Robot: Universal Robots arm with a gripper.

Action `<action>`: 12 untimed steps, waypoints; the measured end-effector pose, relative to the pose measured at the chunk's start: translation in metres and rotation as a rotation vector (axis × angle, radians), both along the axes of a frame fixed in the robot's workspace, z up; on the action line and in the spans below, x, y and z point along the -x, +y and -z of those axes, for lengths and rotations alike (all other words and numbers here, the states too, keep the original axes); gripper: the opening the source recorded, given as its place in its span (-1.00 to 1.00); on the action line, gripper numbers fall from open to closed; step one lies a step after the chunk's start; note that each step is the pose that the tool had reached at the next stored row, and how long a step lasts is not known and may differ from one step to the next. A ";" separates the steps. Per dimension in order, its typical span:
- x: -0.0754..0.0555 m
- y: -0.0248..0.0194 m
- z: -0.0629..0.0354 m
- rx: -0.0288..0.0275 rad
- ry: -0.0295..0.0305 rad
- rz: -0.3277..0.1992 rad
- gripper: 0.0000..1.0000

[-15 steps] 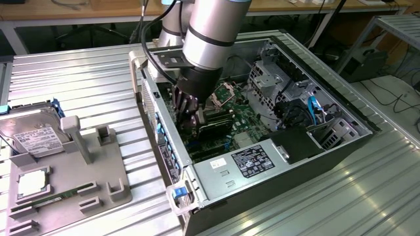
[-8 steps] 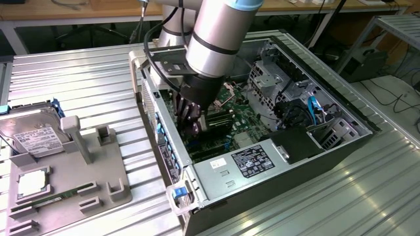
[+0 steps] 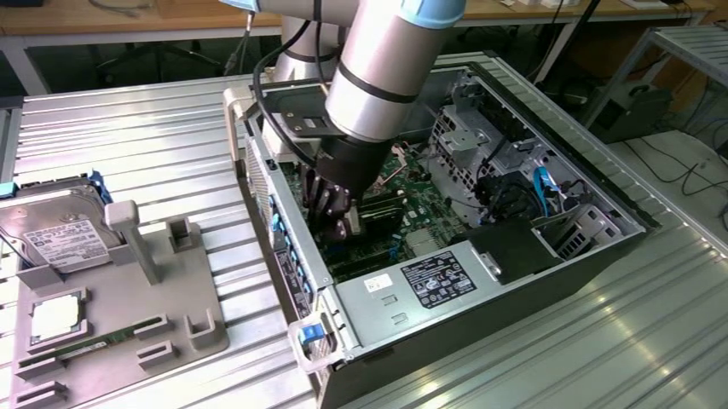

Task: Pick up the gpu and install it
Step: 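Press down on the gpu until it lock into place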

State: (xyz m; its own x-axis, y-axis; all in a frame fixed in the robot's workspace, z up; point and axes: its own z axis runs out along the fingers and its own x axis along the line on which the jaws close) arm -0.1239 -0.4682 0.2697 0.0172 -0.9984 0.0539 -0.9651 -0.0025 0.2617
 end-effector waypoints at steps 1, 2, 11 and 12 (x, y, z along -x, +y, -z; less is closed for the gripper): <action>0.000 0.0007 0.0001 0.0003 0.0003 0.000 -0.79; 0.000 0.0028 0.0003 0.0011 0.0008 0.000 -0.79; -0.005 0.0092 0.0091 0.0054 0.0103 0.000 -0.79; -0.007 0.0091 0.0091 0.0057 0.0103 0.000 -0.79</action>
State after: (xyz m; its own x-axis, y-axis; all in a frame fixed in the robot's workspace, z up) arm -0.1172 -0.4592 0.2606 0.0177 -0.9981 0.0595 -0.9624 -0.0009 0.2717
